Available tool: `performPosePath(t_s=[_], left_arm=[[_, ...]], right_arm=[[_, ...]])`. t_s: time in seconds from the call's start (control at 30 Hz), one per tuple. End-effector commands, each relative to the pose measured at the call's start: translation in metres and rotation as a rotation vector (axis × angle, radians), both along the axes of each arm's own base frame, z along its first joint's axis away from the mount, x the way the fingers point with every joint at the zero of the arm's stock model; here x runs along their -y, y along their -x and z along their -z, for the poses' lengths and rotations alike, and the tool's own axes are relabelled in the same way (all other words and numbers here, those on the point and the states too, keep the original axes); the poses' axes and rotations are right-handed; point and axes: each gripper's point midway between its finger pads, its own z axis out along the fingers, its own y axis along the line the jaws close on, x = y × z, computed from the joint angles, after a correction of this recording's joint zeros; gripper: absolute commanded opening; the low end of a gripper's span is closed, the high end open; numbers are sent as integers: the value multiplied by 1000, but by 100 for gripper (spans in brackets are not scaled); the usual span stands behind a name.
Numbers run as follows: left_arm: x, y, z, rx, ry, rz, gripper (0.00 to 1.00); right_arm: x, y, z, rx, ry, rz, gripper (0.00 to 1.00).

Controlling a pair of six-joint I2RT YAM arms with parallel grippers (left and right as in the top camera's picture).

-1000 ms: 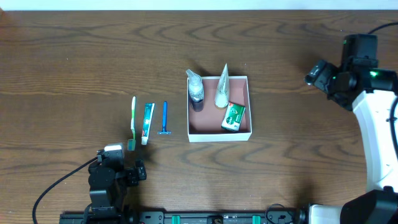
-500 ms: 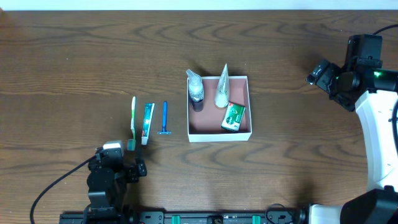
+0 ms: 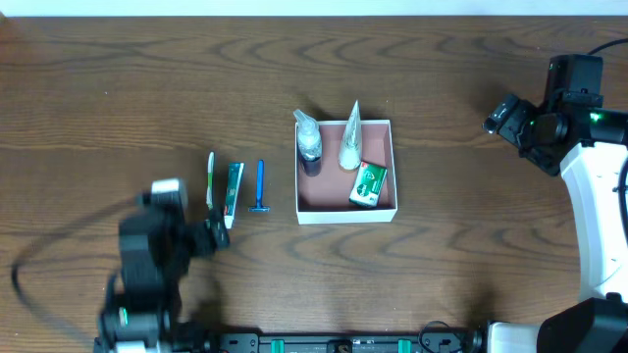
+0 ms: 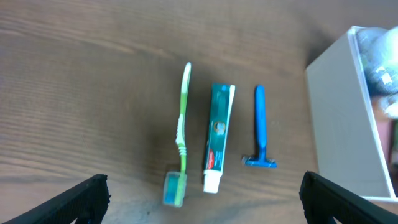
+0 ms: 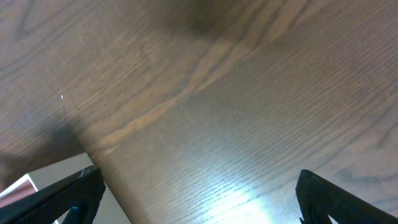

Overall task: Pack container
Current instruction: 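Move the left gripper to the green toothbrush and grasp it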

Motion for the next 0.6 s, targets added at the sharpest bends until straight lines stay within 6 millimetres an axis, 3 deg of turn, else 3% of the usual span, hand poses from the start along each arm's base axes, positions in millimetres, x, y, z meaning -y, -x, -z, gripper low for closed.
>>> performPosePath(t_s=[0.0, 0.13, 0.37, 0.57], left_arm=[[-2, -31, 0, -139, -92, 103, 98], [-1, -62, 27, -340, -74, 133, 98], [-8, -71, 101, -574, -48, 124, 98], [-29, -73, 115, -604, -73, 63, 98]], right_arm=[[1, 0, -4, 10, 4, -3, 99], [1, 0, -4, 10, 4, -3, 99], [1, 0, -4, 10, 4, -3, 99], [1, 0, -4, 10, 4, -3, 99]])
